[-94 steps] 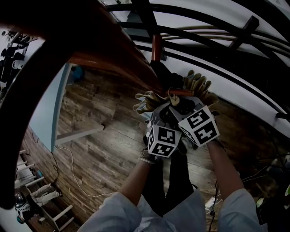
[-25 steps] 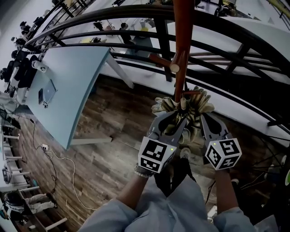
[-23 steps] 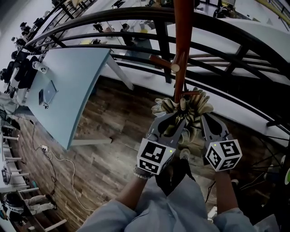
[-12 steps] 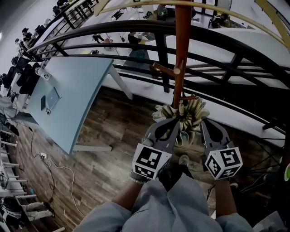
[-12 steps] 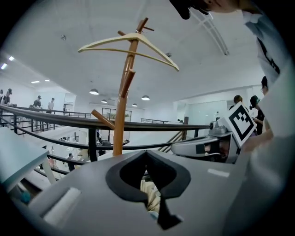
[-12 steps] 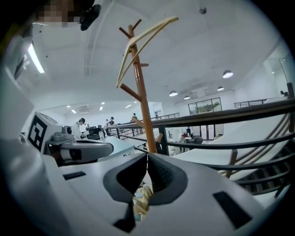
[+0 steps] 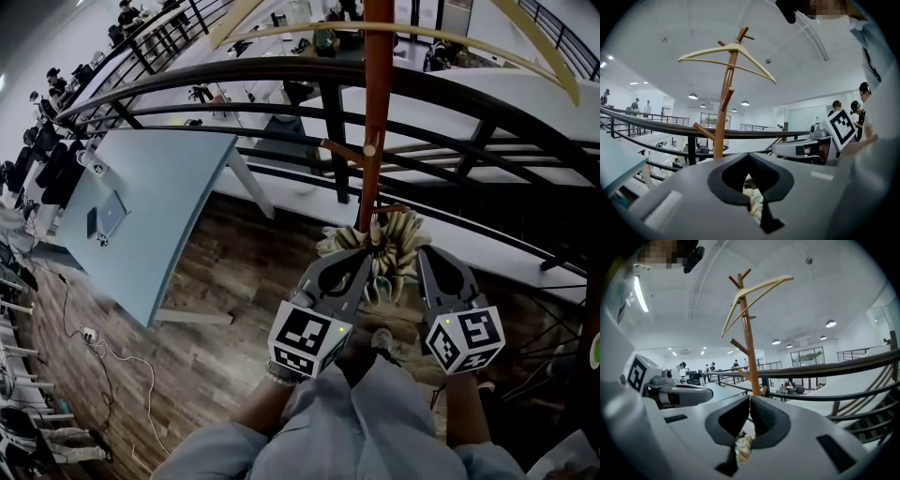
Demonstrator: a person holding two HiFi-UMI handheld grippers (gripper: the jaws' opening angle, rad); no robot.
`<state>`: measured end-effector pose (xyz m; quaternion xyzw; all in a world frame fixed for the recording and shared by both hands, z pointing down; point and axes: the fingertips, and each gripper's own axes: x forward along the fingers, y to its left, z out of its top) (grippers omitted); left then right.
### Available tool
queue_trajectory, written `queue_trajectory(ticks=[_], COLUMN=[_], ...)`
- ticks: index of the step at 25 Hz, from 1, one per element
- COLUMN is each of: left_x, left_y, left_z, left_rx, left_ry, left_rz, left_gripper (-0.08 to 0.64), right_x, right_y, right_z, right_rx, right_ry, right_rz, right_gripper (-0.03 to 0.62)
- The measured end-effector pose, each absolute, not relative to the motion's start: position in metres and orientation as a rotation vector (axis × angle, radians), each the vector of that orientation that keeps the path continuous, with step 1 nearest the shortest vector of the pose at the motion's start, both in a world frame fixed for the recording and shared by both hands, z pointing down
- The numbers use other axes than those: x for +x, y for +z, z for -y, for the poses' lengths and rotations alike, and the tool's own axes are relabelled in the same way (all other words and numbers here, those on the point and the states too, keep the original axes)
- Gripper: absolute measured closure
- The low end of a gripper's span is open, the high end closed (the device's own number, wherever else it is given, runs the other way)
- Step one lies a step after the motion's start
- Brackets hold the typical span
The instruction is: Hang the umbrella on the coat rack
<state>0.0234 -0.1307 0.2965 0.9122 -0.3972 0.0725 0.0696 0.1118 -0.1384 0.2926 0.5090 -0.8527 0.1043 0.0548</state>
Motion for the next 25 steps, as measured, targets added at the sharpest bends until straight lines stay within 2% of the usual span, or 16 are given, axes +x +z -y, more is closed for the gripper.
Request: queue_trajectory(ticks=[25], left_x=[0.016], left_y=[0.295], left_z=[0.132], left_rx=[2.706], left_ry=[0.218], left_rz=[1.196], left_gripper=[0.554], right_x=[0.114], right_y=[0.294], right_z=[0.135], right_rx=[1.551], right_ry=[0.313], right_rz=[2.551], right_gripper=[0.589])
